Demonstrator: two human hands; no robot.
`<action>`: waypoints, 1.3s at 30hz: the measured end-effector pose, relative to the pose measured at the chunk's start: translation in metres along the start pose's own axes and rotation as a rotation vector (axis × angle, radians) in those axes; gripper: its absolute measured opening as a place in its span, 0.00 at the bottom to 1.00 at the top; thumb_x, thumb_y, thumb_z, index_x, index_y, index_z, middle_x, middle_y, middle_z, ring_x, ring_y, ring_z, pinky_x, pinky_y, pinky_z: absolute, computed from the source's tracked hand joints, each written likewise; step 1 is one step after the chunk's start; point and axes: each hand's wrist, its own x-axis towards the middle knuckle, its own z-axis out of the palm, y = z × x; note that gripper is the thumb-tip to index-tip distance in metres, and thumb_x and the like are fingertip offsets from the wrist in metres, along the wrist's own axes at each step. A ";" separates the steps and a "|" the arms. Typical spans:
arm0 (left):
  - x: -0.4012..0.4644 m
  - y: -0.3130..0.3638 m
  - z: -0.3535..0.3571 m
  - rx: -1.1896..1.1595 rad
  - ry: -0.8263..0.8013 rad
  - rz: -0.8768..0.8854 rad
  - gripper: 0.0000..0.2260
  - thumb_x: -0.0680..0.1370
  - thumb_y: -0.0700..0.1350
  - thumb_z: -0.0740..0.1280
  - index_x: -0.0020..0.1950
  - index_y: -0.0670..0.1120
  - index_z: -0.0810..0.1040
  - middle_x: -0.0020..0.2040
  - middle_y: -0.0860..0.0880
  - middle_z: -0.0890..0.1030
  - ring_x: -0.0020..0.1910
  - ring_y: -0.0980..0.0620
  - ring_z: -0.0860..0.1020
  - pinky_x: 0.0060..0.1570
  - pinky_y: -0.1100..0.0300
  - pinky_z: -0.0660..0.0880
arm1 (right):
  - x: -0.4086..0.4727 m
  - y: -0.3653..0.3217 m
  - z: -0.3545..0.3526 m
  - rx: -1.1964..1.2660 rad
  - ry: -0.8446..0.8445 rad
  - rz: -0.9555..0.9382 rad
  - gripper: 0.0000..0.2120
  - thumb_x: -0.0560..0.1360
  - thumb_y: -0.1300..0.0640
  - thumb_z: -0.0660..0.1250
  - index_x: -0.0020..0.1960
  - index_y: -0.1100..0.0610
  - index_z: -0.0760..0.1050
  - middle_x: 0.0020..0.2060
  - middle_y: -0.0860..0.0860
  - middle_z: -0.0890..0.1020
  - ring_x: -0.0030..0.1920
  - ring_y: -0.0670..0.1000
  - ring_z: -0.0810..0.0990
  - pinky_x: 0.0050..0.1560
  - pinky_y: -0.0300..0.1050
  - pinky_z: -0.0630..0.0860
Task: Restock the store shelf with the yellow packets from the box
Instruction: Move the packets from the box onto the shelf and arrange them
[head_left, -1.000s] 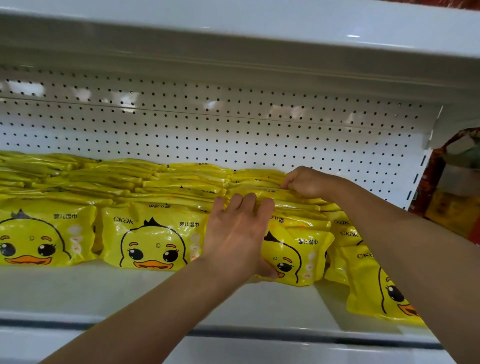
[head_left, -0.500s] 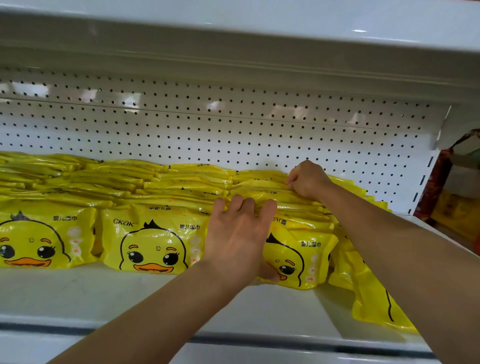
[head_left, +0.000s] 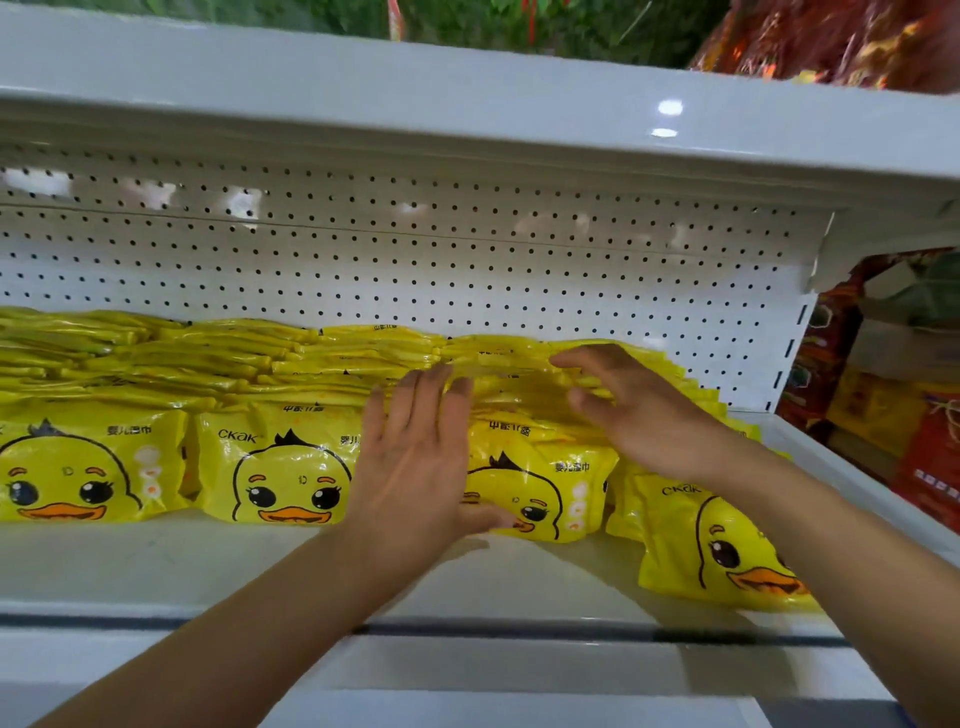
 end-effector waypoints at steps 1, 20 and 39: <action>-0.008 -0.003 0.002 0.019 0.019 0.017 0.51 0.52 0.74 0.65 0.65 0.41 0.68 0.64 0.39 0.74 0.62 0.38 0.74 0.59 0.39 0.70 | -0.015 -0.008 0.002 -0.070 -0.035 -0.027 0.24 0.79 0.50 0.59 0.73 0.48 0.59 0.72 0.47 0.59 0.73 0.47 0.55 0.71 0.41 0.55; 0.007 -0.015 0.013 0.182 -0.338 0.041 0.51 0.71 0.71 0.57 0.74 0.43 0.31 0.77 0.48 0.36 0.77 0.50 0.40 0.71 0.41 0.37 | -0.019 -0.002 0.049 -0.682 -0.068 0.012 0.56 0.67 0.39 0.70 0.72 0.44 0.27 0.74 0.52 0.47 0.75 0.56 0.46 0.73 0.58 0.42; 0.035 -0.018 0.005 -0.016 -0.491 0.030 0.46 0.69 0.74 0.50 0.77 0.49 0.42 0.78 0.52 0.43 0.77 0.52 0.44 0.73 0.42 0.42 | 0.009 0.001 0.025 -0.312 -0.273 0.085 0.55 0.62 0.44 0.77 0.76 0.42 0.43 0.76 0.49 0.47 0.76 0.51 0.45 0.75 0.54 0.47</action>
